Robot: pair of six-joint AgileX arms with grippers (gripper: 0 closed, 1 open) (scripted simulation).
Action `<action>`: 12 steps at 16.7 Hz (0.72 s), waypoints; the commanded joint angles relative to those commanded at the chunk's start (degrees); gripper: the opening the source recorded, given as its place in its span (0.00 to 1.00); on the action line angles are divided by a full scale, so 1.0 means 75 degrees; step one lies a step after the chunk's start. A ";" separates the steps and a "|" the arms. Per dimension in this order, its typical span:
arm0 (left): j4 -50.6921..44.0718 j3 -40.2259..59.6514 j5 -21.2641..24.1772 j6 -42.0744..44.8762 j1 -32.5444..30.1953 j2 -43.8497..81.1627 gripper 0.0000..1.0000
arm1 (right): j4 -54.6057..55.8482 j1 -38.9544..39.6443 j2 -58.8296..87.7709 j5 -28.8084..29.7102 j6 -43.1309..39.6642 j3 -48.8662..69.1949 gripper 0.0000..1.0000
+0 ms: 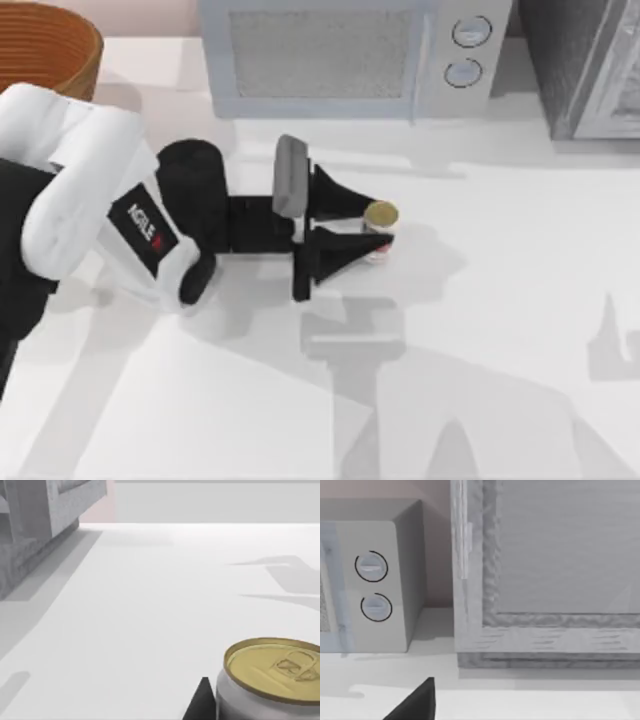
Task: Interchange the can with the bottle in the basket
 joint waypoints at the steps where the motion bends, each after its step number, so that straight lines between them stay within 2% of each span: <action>1: 0.0000 0.0000 0.0000 0.0000 0.0000 0.0000 0.60 | 0.0000 0.0000 0.0000 0.0000 0.0000 0.0000 1.00; 6: 0.0000 0.0000 0.0000 0.0000 0.0000 0.0000 0.98 | 0.0000 0.0000 0.0000 0.0000 0.0000 0.0000 1.00; 12: 0.0000 0.0000 0.0000 0.0000 0.0000 0.0000 1.00 | 0.0000 0.0000 0.0000 0.0000 0.0000 0.0000 1.00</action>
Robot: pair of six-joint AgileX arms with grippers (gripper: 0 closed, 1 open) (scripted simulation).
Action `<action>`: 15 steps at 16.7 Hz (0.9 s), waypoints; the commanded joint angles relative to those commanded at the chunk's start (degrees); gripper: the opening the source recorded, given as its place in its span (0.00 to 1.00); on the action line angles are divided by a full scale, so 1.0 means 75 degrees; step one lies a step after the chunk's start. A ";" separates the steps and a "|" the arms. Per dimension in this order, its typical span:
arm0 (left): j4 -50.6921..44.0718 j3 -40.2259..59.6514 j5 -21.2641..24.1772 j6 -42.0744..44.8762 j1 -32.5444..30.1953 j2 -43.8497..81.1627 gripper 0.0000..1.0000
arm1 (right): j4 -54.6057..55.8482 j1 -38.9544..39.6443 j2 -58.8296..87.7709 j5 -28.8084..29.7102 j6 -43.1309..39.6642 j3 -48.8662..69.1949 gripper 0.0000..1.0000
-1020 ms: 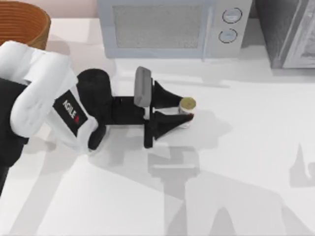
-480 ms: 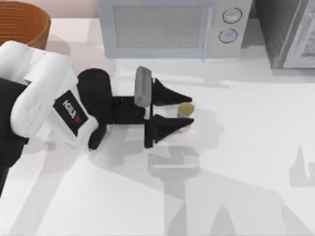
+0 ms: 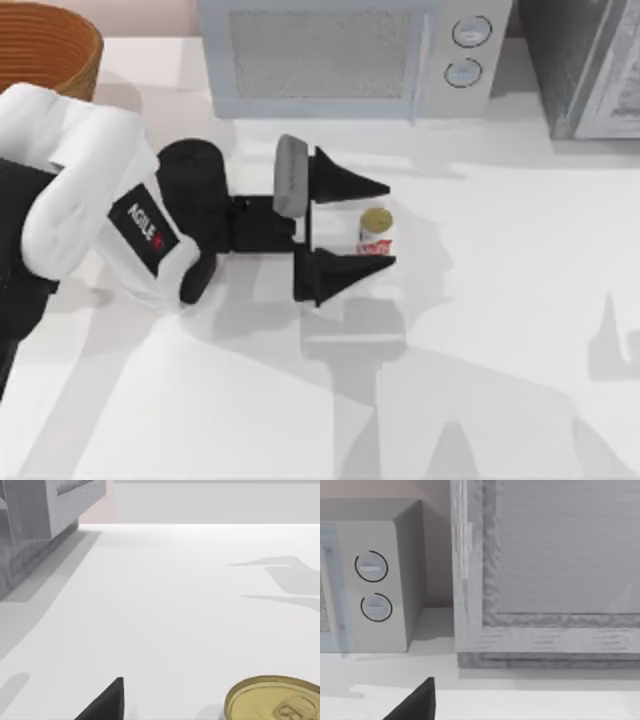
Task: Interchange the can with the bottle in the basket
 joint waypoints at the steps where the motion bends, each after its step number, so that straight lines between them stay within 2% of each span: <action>1: 0.0000 0.0000 0.0000 0.0000 0.0000 0.0000 1.00 | 0.0000 0.0000 0.0000 0.0000 0.0000 0.0000 1.00; 4: -0.0001 -0.0002 -0.0001 0.0000 0.0028 0.0000 1.00 | 0.0000 0.0000 0.0000 0.0000 0.0000 0.0000 1.00; 7: -0.0417 -0.0355 -0.0367 -0.0077 0.0244 -0.0463 1.00 | 0.0000 0.0000 0.0000 0.0000 0.0000 0.0000 1.00; 11: -0.1651 -0.1375 -0.1472 -0.0137 0.0802 -0.2199 1.00 | 0.0000 0.0000 0.0000 0.0000 0.0000 0.0000 1.00; 15: -0.3302 -0.2775 -0.2986 -0.0097 0.1435 -0.5189 1.00 | 0.0000 0.0000 0.0000 0.0000 0.0000 0.0000 1.00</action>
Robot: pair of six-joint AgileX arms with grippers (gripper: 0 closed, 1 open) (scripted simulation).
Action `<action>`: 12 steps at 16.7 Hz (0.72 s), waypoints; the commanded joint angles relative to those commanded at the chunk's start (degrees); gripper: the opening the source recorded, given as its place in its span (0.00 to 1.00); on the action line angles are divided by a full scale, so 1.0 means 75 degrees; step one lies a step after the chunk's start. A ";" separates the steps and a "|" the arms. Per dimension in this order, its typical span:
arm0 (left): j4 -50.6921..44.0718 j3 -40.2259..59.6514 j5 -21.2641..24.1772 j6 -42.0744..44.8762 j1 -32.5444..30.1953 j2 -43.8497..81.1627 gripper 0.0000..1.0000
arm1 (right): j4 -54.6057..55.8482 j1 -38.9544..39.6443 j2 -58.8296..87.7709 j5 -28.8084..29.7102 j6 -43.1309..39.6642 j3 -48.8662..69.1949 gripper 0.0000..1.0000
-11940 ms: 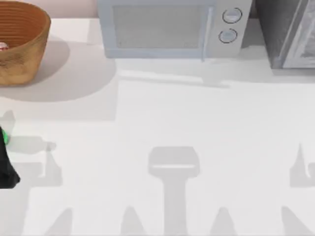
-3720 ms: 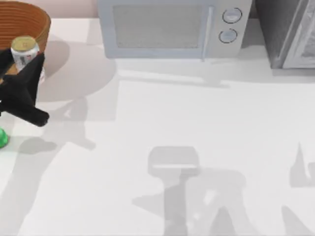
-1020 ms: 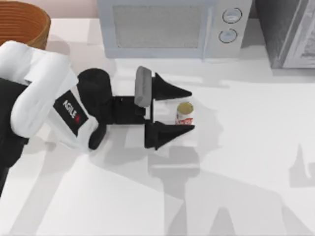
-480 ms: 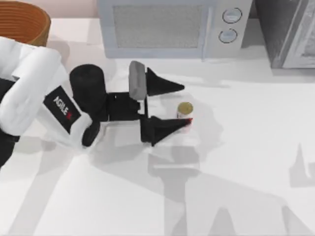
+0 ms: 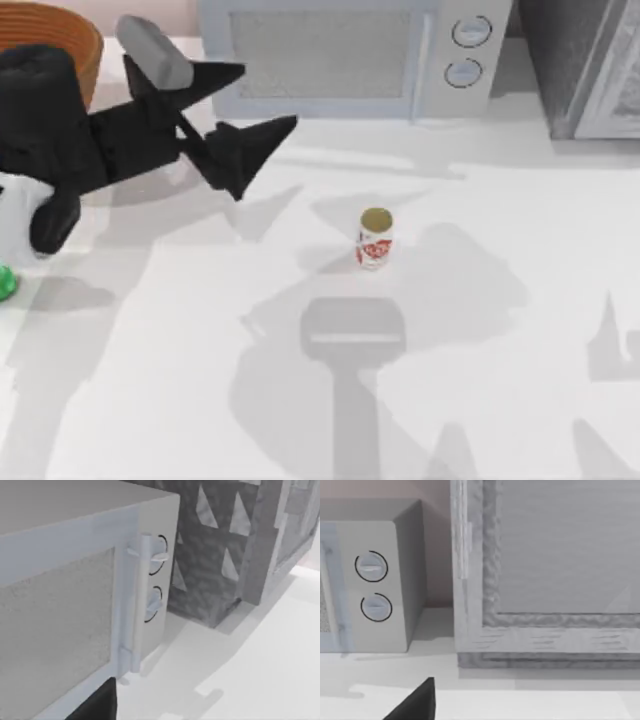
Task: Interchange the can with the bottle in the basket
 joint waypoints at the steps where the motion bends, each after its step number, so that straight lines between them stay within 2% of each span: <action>1: -0.0451 -0.0391 -0.0416 0.0013 0.0154 -0.0901 1.00 | 0.0000 0.0000 0.0000 0.0000 0.0000 0.0000 1.00; 8: -0.3616 -0.3296 -0.3376 0.0049 0.1049 -0.7768 1.00 | 0.0000 0.0000 0.0000 0.0000 0.0000 0.0000 1.00; 12: -0.5148 -0.4825 -0.4834 0.0004 0.1351 -1.1165 1.00 | 0.0000 0.0000 0.0000 0.0000 0.0000 0.0000 1.00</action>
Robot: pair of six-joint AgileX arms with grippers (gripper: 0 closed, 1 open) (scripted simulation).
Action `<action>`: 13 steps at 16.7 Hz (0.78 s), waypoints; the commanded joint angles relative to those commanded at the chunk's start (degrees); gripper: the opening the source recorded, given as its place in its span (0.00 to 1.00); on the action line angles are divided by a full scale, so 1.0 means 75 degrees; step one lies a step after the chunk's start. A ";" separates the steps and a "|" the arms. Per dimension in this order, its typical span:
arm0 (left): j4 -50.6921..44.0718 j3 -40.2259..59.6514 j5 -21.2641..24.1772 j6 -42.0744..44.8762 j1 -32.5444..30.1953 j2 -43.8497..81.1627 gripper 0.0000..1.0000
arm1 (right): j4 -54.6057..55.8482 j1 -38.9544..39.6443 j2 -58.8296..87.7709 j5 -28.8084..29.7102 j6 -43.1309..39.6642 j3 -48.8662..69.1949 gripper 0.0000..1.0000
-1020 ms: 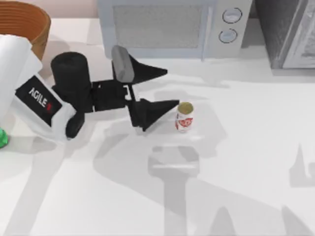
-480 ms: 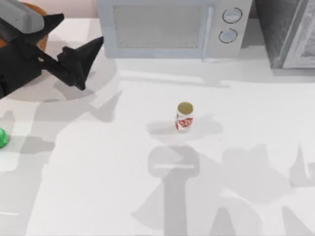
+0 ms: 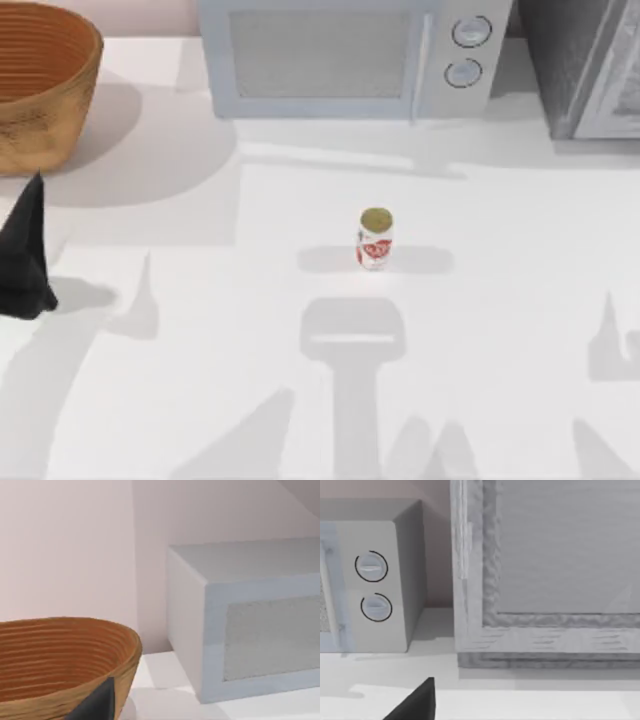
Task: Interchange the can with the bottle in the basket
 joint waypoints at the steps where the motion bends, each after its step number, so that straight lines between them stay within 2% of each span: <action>1: -0.0320 -0.0335 -0.0310 -0.0015 0.0051 -0.0678 1.00 | 0.0000 0.0000 0.0000 0.0000 0.0000 0.0000 1.00; 6: -0.1418 -0.1529 -0.1395 -0.0086 0.0186 -0.2868 1.00 | 0.0000 0.0000 0.0000 0.0000 0.0000 0.0000 1.00; 13: -0.1583 -0.1706 -0.1559 -0.0096 0.0178 -0.3169 1.00 | 0.0000 0.0000 0.0000 0.0000 0.0000 0.0000 1.00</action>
